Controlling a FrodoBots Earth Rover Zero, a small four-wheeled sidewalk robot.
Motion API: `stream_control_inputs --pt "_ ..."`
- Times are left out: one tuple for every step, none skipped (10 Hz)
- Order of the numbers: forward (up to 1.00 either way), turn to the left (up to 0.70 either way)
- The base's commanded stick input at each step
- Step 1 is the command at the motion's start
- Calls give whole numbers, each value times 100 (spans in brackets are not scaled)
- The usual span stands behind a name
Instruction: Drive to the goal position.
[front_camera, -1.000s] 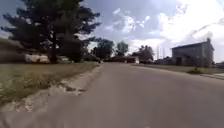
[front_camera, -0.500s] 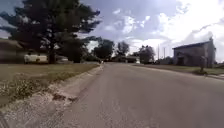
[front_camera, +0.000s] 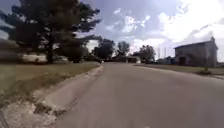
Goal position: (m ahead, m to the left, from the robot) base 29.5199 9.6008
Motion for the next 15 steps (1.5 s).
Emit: stream_control_inputs --pt "100 0" --pt "100 0" --pt "100 0" --pt "100 0" --pt "100 0" --pt "100 0" --pt "100 0" --pt "100 0" --pt "100 0" --pt "100 0" --pt "100 0" --pt "100 0" --pt "100 0" --pt "100 0" --pt "100 0"
